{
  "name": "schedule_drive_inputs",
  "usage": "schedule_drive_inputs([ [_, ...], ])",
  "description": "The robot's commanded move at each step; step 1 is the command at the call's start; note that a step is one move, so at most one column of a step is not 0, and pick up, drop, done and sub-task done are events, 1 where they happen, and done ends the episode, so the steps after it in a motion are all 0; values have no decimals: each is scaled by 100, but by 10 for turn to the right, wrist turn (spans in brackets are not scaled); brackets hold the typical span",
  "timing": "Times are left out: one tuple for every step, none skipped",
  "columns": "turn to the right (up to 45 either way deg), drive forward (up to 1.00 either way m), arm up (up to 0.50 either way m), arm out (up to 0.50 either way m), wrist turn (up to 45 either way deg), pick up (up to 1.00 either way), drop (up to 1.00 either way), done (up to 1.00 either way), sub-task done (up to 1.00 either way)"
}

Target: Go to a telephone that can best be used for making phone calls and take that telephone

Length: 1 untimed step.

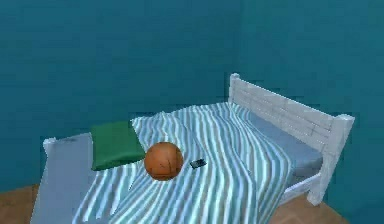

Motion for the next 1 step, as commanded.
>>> schedule_drive_inputs([
  [-450,0,0,0,0,0,0,0,0],
])
